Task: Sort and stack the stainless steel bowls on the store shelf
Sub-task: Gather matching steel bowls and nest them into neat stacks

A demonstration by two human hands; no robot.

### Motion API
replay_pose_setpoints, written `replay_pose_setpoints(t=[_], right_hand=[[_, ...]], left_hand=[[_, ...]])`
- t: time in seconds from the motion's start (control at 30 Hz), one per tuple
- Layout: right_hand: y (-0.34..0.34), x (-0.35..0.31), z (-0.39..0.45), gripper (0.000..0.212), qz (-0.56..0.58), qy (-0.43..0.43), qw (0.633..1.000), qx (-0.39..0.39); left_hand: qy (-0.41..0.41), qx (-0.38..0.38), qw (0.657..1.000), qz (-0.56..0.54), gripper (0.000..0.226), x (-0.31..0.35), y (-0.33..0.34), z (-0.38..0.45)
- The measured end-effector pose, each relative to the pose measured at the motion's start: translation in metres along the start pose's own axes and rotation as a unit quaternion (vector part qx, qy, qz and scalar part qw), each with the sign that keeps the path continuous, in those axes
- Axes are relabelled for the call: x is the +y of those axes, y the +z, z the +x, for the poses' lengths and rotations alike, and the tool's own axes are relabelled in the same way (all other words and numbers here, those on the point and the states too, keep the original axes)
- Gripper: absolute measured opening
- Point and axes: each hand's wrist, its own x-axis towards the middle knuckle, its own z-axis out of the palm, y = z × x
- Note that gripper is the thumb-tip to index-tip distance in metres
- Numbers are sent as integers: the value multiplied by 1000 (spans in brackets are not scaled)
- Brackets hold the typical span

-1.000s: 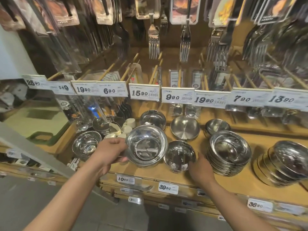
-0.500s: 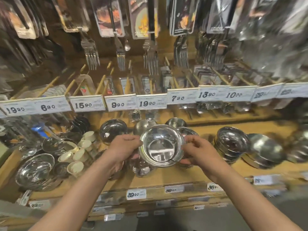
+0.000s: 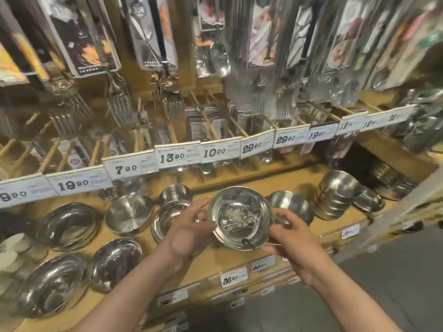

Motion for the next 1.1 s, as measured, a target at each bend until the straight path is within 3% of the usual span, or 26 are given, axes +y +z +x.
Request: replay_pose_setpoints(t=[0.1, 0.27, 0.4, 0.47, 0.6, 0.73, 0.93, 1.1], right_hand=[[-36, -16, 11, 34, -1, 18, 1000, -1], [-61, -45, 41, 26, -36, 31, 999, -22], [-56, -53, 59, 24, -28, 31, 997, -59], [-47, -52, 66, 30, -45, 30, 994, -90], [-13, -44, 77, 32, -67, 35, 986, -151], [34, -35, 83, 30, -105, 21, 981, -162], [91, -14, 94, 34, -174, 22, 967, -185], [122, 8, 106, 26, -245, 5, 956, -162]], left_hand=[[-4, 0, 1000, 29, 46, 8, 32, 24], [-55, 141, 988, 43, 41, 21, 60, 55], [-49, 188, 980, 53, 33, 20, 57, 53], [-40, 221, 974, 42, 20, 15, 48, 45], [-35, 312, 949, 1, 18, 9, 23, 27], [-45, 393, 918, 13, 9, 4, -6, 9], [-60, 422, 904, 18, 9, -12, -51, -14], [-87, 430, 898, 26, 13, -36, -79, -12]])
